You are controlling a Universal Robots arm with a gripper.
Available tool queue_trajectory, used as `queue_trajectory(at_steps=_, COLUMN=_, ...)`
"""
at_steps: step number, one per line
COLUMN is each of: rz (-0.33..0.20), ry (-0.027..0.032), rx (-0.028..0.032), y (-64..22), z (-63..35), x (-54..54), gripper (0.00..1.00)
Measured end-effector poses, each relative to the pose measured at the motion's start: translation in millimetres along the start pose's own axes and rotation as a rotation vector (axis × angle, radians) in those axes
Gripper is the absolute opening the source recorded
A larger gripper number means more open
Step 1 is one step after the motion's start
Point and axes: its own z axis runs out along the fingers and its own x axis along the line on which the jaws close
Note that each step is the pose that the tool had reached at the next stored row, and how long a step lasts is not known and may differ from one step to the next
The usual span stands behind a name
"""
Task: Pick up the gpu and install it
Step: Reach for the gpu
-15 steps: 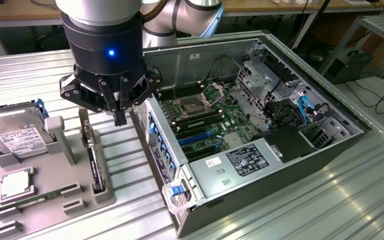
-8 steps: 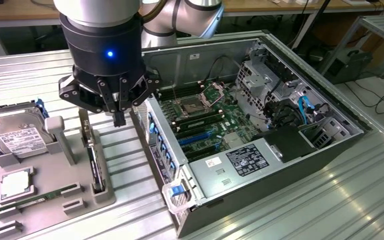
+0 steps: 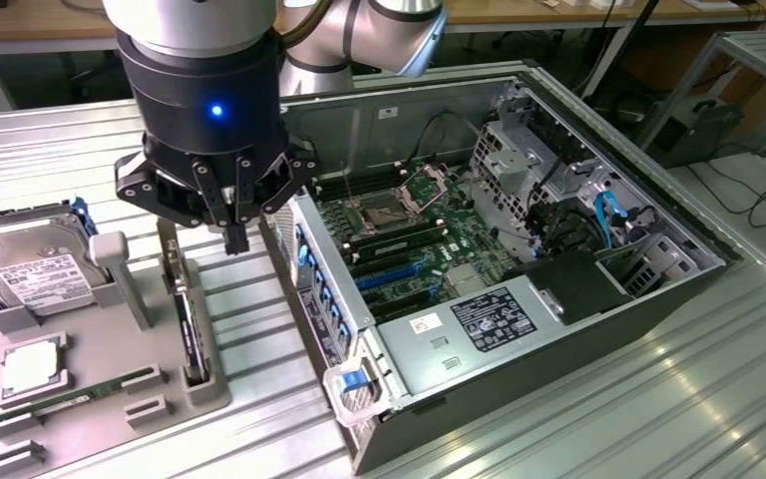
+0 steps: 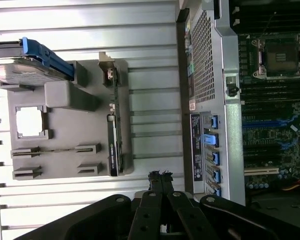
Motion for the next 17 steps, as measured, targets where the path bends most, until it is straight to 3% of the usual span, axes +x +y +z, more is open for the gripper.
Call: queue_trajectory(at_steps=17, rz=0.000, ry=0.0025, rx=0.0000, y=2.2, z=3.3, x=14.7, gripper=0.11)
